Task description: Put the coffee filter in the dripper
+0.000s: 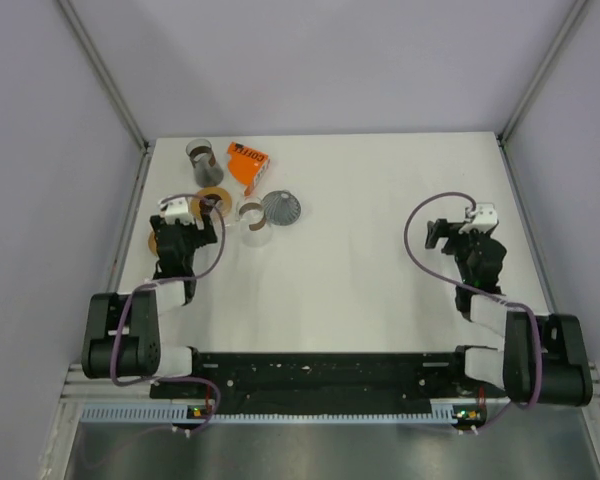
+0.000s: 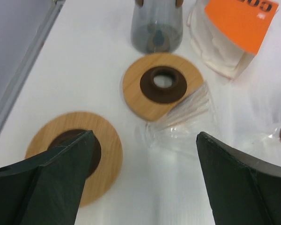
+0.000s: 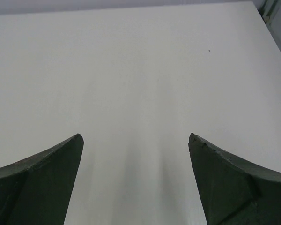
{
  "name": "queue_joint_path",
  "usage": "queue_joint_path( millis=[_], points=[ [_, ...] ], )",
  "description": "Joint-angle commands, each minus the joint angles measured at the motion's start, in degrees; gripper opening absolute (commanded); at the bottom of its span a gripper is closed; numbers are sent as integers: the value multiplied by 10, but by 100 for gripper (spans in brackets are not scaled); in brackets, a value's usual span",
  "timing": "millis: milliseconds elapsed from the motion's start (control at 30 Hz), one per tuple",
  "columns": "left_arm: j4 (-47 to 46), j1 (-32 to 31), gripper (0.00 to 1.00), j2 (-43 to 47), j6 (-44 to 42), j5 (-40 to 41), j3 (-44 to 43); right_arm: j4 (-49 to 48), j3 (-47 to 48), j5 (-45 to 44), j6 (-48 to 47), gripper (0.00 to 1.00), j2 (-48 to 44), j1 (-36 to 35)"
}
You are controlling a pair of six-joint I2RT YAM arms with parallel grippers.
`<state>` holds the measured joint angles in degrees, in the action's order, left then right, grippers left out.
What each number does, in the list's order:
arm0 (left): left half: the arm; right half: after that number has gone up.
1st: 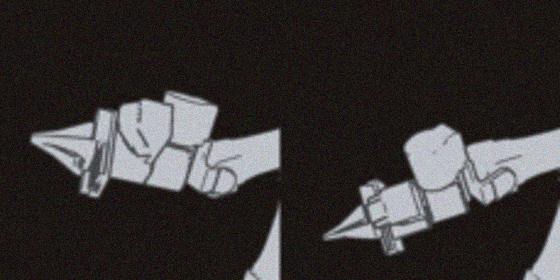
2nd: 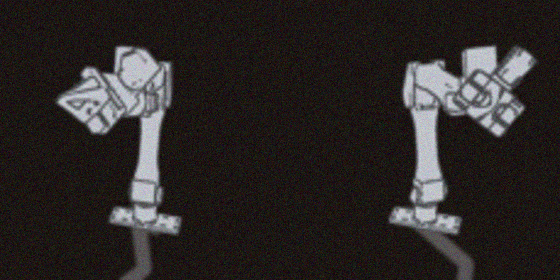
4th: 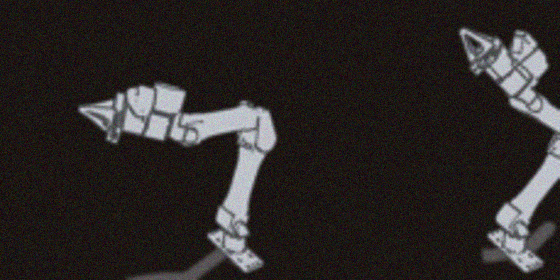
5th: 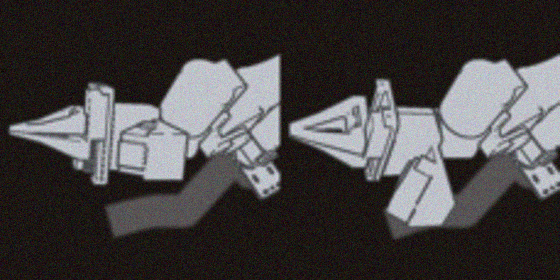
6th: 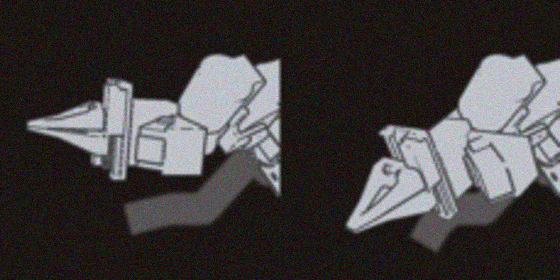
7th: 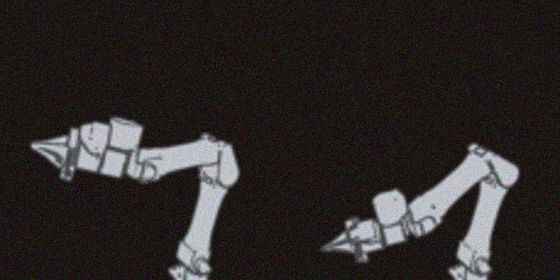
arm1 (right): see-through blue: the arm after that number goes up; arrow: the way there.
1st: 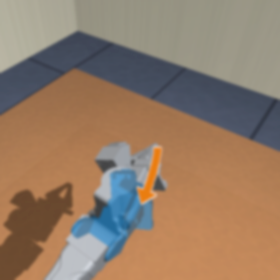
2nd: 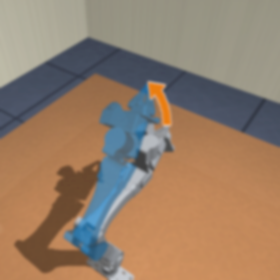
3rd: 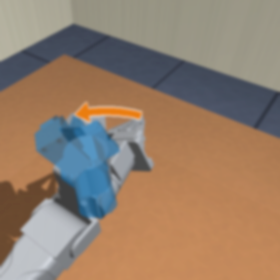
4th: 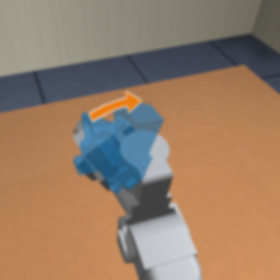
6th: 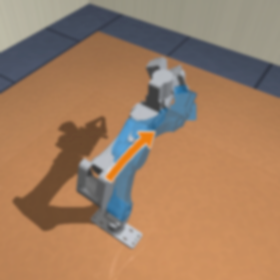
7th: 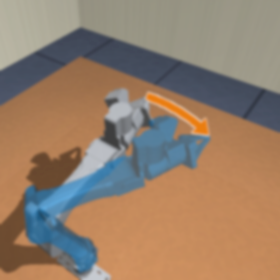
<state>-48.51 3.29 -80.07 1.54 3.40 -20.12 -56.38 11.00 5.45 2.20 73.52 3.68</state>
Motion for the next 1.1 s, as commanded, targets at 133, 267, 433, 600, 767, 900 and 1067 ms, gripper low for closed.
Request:
queue_joint_path(
  millis=[133,267,433,600,767,900,1067],
  points=[
    [245,1,90,101,-42,-95,-162,357,220,135,84,86,-101,-31],
    [433,-5,78,120,-94,-279,-273,519,328,106,69,85,-101,-89],
    [695,-64,77,54,-138,-307,-448,658,417,149,91,88,-87,-108],
    [764,-94,76,-15,-138,-240,-539,736,453,112,108,93,-93,-112],
    [825,-116,72,-81,-154,-198,-599,780,464,99,93,93,-103,-112],
    [832,-125,68,-109,-156,-188,-607,785,451,92,87,93,-116,-112],
    [809,-130,60,-143,-163,-146,-606,789,443,96,84,93,-120,-112]
  ],
)
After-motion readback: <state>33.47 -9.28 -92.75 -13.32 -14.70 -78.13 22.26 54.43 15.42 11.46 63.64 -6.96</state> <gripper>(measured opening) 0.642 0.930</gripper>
